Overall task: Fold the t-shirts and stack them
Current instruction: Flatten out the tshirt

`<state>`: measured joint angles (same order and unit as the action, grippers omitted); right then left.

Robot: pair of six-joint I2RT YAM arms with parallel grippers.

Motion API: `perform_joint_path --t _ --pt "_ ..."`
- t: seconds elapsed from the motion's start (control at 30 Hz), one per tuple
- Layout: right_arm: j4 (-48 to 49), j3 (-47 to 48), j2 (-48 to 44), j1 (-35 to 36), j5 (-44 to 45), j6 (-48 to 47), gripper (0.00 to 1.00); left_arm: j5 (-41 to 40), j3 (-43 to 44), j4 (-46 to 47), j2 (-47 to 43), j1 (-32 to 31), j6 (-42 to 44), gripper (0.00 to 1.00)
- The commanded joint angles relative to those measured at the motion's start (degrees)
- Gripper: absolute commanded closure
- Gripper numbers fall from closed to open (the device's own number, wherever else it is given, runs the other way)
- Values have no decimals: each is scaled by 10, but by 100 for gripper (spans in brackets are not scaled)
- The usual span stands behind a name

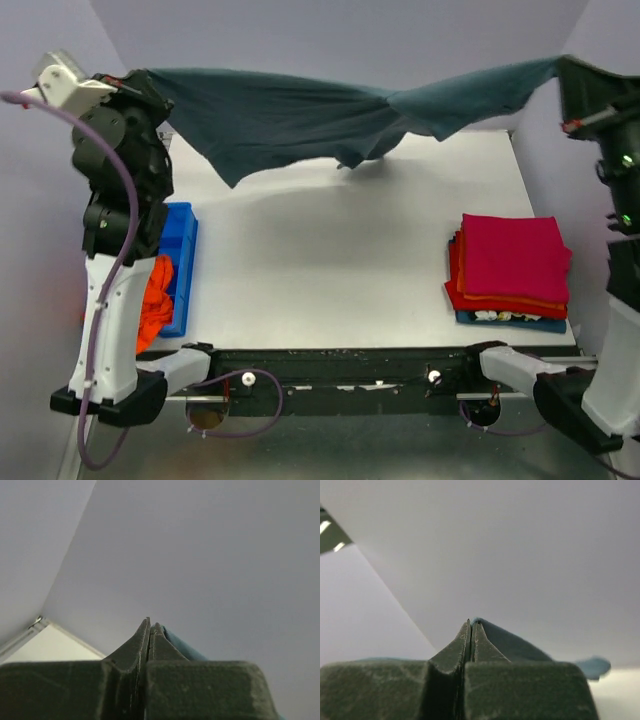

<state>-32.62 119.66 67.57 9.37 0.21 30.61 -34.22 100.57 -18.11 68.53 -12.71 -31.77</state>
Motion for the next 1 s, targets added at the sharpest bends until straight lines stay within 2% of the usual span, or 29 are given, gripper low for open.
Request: perform_joint_path --t 0.0,0.13,0.33,0.4,0.5,0.57,0.73,0.87,0.97 --pt "72 33 -48 -1 -23 -63 99 29 12 36 -50 -1 46 100" --pt "39 92 -8 -1 17 -75 99 32 57 21 -4 -1 50 100" --pt "11 149 134 -2 70 -57 99 39 133 24 153 -1 55 100" --pt "19 168 191 -1 55 -46 99 38 174 13 210 -1 56 100" --pt "-12 249 303 -8 24 -22 99 28 239 3 284 -1 58 100" --pt "-10 274 338 -20 2 0 99 15 279 4 322 -1 67 100" --pt "84 251 348 -53 -45 11 99 2 321 76 359 -1 101 100" --pt "155 269 349 -81 -45 9 99 -21 440 68 419 -1 125 100" --pt "191 267 348 -89 -47 14 99 -17 455 93 450 0 131 100"
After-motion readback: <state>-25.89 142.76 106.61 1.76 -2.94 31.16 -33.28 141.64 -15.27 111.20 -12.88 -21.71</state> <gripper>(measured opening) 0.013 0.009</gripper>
